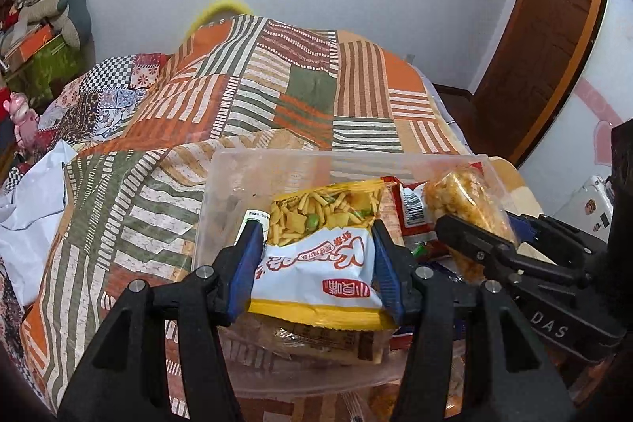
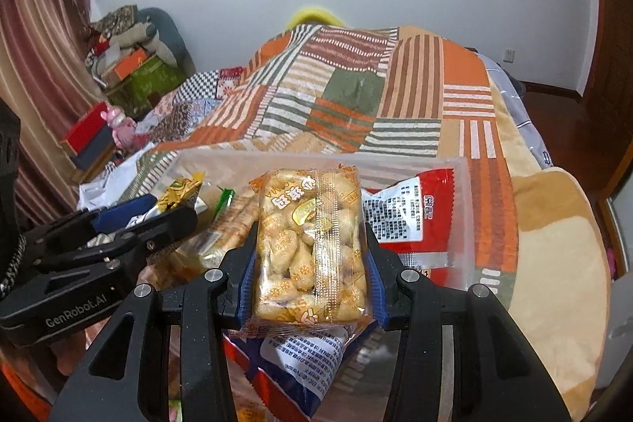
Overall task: Organize snacks
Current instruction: 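Lower the chip bag and bun bag into the clear box, opening both tools, then grasp the green pea snack bag with the left tool while the right grasps the purple coconut roll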
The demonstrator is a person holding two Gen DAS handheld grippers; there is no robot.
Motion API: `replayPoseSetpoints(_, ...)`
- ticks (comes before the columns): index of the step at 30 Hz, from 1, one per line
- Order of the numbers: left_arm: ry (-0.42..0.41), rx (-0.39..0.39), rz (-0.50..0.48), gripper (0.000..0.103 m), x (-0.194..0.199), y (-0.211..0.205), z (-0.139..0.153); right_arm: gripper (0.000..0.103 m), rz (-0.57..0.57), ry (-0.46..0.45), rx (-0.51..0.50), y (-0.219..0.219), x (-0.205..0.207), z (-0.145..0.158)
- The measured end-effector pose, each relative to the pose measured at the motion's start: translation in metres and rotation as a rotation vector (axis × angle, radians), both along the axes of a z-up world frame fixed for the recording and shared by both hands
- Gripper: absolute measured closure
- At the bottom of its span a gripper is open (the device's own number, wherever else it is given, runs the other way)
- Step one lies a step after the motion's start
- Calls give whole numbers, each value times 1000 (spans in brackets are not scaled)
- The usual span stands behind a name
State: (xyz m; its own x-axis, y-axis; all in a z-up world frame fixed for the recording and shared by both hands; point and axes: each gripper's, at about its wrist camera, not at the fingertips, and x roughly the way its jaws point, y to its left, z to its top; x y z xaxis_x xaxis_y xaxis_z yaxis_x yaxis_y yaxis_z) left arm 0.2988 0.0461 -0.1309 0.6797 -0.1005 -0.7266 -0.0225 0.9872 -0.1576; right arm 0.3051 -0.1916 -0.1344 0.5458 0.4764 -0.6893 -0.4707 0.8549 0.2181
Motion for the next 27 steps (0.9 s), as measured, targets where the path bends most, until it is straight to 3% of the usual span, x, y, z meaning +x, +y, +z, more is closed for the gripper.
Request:
replayPoseSetpoints(5, 6, -7, -10, 47, -3, -1, 3, 60, -10, -25, -25, -1, -5, 4)
replayPoseSetpoints(9, -18, -19, -6, 34, -12, 0, 12, 55, 1, -52, -17, -6, -13, 16)
replayPoseSetpoints(13, -44, 9, -12, 33, -25, -2, 24, 50, 9, -91, -14, -11, -24, 27)
replayPoseSetpoints(20, -79, 47, -37, 31, -62, -2, 42, 48, 29, -158, -2, -32, -57, 44)
replayPoseSetpoints(24, -94, 64, -45, 22, -88, -1, 48, 46, 32, -151, 32, -47, -77, 44)
replayPoseSetpoints(27, -86, 72, -51, 20, -106, 0, 45, 45, 39, -135, 29, -52, -89, 37)
